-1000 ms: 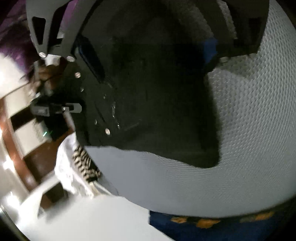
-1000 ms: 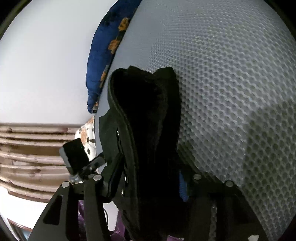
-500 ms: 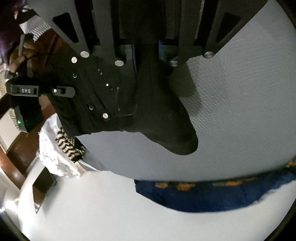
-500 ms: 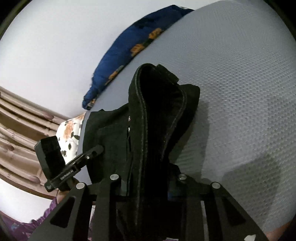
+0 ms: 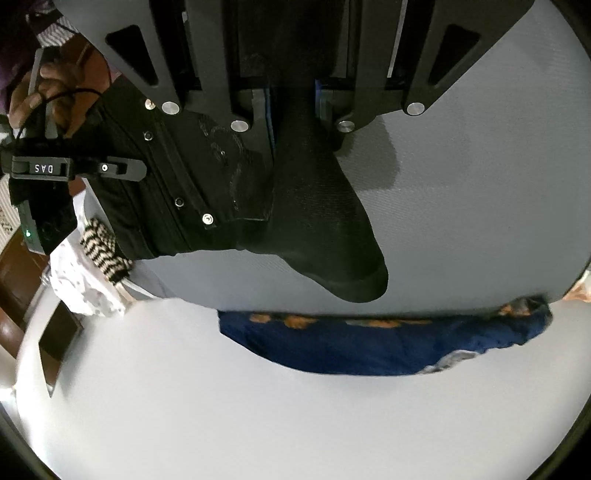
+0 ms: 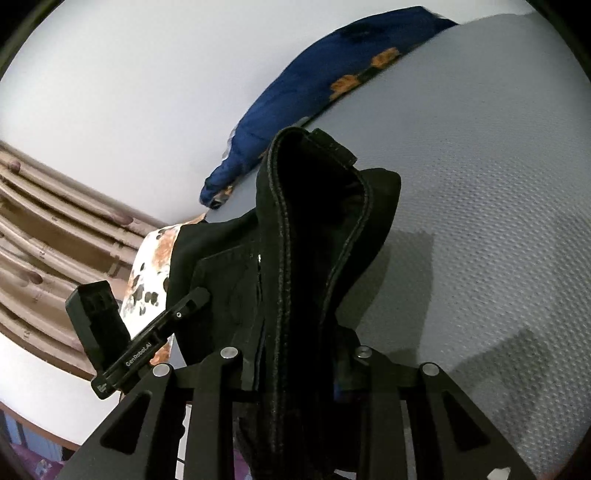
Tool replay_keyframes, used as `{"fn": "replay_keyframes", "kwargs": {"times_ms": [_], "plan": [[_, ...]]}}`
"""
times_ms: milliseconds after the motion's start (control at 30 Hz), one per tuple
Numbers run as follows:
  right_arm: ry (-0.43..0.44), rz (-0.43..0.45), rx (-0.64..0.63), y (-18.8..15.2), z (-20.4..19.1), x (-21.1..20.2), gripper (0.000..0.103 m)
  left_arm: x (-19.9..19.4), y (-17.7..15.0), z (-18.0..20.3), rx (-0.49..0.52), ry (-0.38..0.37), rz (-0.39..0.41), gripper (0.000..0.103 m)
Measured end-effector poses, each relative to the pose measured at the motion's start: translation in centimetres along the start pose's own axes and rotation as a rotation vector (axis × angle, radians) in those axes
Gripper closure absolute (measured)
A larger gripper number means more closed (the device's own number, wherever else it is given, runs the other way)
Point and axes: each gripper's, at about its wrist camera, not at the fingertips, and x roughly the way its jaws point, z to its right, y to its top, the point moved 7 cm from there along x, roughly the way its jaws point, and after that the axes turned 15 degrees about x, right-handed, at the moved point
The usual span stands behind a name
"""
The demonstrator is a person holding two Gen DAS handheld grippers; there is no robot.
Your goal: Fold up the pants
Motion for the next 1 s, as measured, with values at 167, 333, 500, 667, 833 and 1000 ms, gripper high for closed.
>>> {"fn": "replay_keyframes", "kwargs": {"times_ms": [167,333,500,667,833,1000], "plan": [[0.006,-0.013,-0.025,0.2,-2.2,1.8,0.079,-1.2,0.6,-3.1,-0.003,0.044,0.021,0.088],[0.007,-0.025,-0.042,0.5,-3.9,4.0,0.079,-1.6,1.2,-6.0,-0.014,0.073,0.034,0.088],[0.005,-0.034,-0.061,1.4,-5.3,6.3,0.079,-1.4,2.1,-8.6,-0.010,0.105,0.046,0.088],[0.008,-0.040,-0.073,2.6,-6.5,8.8,0.079,-0.8,2.9,-11.4,-0.017,0.132,0.054,0.088],[0.000,-0.045,-0.077,3.5,-7.1,11.2,0.079,0.8,3.5,-14.0,-0.027,0.150,0.046,0.088],[-0.002,-0.046,-0.072,4.6,-7.5,13.5,0.079,2.4,3.9,-16.5,-0.046,0.161,0.039,0.088]]}}
